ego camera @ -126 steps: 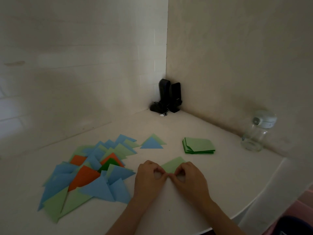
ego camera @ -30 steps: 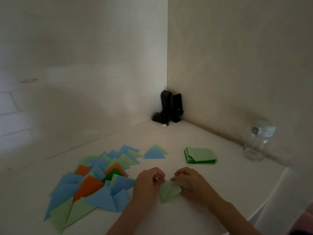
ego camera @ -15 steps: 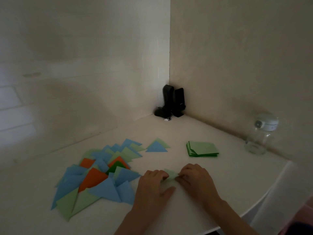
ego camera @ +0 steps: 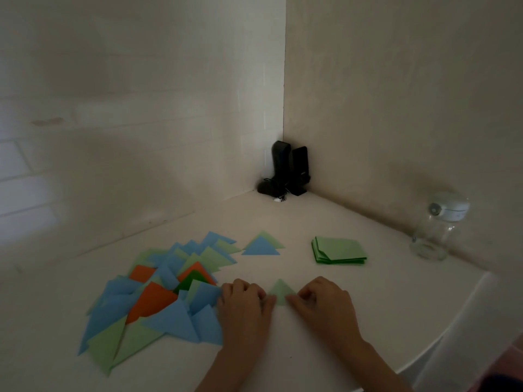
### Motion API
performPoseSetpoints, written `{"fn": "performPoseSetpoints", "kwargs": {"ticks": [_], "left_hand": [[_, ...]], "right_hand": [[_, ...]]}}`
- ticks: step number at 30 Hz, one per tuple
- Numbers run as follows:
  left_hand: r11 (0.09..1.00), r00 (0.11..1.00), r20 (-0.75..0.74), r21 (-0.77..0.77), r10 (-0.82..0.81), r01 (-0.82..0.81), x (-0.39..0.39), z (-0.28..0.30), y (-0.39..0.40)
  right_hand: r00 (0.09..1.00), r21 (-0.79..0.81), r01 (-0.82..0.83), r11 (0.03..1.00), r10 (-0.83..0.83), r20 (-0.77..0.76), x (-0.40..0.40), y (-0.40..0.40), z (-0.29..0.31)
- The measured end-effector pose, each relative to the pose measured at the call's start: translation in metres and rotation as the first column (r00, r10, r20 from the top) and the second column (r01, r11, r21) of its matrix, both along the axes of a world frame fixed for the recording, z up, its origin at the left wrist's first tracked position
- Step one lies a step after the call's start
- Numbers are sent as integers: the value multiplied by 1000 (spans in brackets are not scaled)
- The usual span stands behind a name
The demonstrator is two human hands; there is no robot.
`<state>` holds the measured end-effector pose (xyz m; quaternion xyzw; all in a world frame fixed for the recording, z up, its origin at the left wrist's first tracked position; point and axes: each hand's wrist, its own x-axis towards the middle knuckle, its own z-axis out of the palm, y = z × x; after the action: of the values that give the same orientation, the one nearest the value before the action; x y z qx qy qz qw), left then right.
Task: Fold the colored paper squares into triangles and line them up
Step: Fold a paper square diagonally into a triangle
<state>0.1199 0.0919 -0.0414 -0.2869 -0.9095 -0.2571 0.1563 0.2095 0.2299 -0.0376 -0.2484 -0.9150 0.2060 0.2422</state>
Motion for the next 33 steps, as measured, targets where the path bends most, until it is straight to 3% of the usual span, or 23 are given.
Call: {"fn": "performPoseSetpoints", "kwargs": {"ticks": [6, 13, 17, 24, 33], "left_hand": [[994, 997, -59, -91, 57, -62, -2, -3, 9], [990, 992, 116, -141, 40, -23, -7, 5, 4], [997, 990, 144, -70, -8, 19, -9, 9, -1], [971, 955, 230, 185, -190, 149, -21, 3, -9], [977, 982, 36, 112, -186, 181, 9, 12, 8]], "right_hand": [[993, 38, 103, 994, -105, 57, -4, -6, 3], [993, -90, 71, 993, -62, 98, -4, -1, 9], [996, -188, 6, 982, 12, 90, -3, 5, 13], [995, -302, -92, 949, 97, -1, 7, 13, 14], [996, -248, -86, 965, 83, -22, 7, 9, 8]]}}
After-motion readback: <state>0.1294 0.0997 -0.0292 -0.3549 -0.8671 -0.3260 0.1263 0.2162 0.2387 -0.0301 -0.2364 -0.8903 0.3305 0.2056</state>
